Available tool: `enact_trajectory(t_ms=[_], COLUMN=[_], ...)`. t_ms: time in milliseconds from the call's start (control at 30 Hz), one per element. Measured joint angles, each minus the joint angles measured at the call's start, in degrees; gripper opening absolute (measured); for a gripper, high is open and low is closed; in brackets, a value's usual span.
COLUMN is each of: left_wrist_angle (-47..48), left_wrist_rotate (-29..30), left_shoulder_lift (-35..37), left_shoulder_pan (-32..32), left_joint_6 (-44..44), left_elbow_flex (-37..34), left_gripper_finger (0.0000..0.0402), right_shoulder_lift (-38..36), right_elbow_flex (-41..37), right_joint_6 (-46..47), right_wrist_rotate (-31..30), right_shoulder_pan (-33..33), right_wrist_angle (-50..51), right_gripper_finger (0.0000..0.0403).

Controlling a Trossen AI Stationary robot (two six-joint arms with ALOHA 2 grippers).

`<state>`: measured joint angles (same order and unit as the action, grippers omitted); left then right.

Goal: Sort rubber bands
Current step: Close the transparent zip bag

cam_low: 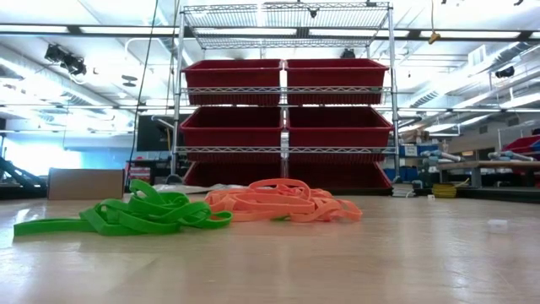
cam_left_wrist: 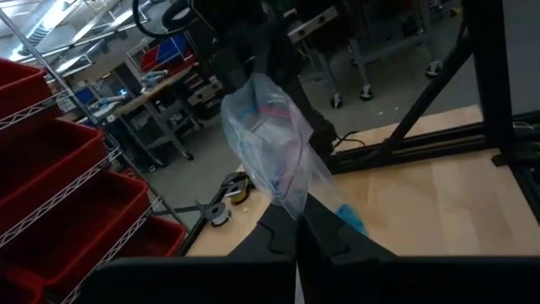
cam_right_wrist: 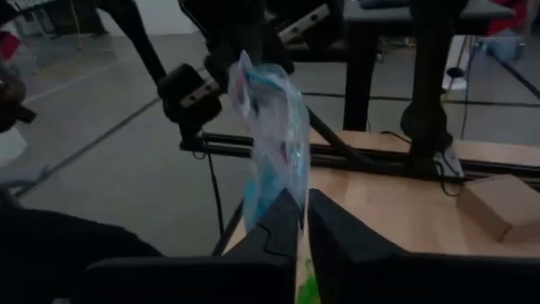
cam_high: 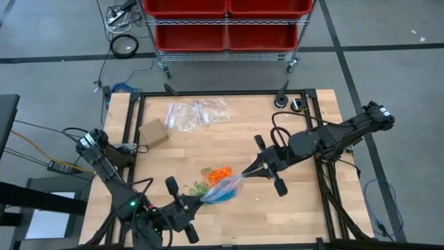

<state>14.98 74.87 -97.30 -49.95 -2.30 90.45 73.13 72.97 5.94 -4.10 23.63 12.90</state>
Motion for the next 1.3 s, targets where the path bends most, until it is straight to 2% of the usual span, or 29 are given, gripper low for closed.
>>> enact_trajectory(t_ms=[200,367,467,567,833,1000,1133,1300], left_wrist_angle=[0.1,2.8,5.5,7.1,6.0,5.6,3.9,3.0], left_wrist_rotate=[-0.1,-3.8,-8.8,-14.1,-31.2,-34.2,-39.6,-42.1], left_shoulder_lift=[0.0,0.0,0.0,0.0,0.0,0.0,0.0,0.0], left_shoulder_pan=[-0.1,0.4,1.7,3.4,9.5,12.6,14.9,16.8], left_joint_6=[0.1,3.4,7.1,9.8,10.2,9.5,8.0,6.5], left_elbow_flex=[0.0,0.0,0.0,0.0,0.0,0.0,0.0,0.0], left_gripper_finger=[0.0,0.0,0.0,0.0,0.0,0.0,0.0,0.0], right_shoulder_lift=[-2.0,-3.2,-2.5,-0.9,1.8,1.8,2.4,4.2], right_elbow_flex=[0.0,0.0,0.0,0.0,0.0,0.0,0.0,0.0], right_joint_6=[0.1,-1.3,-4.1,-4.2,-1.0,2.0,3.5,5.1], right_wrist_rotate=[-5.7,-5.9,-5.1,-1.6,1.5,7.4,9.3,12.5], right_shoulder_pan=[0.0,1.6,3.5,4.1,1.6,-0.1,-0.5,-1.6], right_wrist_angle=[5.3,2.6,0.9,0.5,0.8,0.4,2.0,3.5], right_gripper_finger=[0.0097,0.0128,0.0128,0.0123,0.0114,0.0114,0.0113,0.0112])
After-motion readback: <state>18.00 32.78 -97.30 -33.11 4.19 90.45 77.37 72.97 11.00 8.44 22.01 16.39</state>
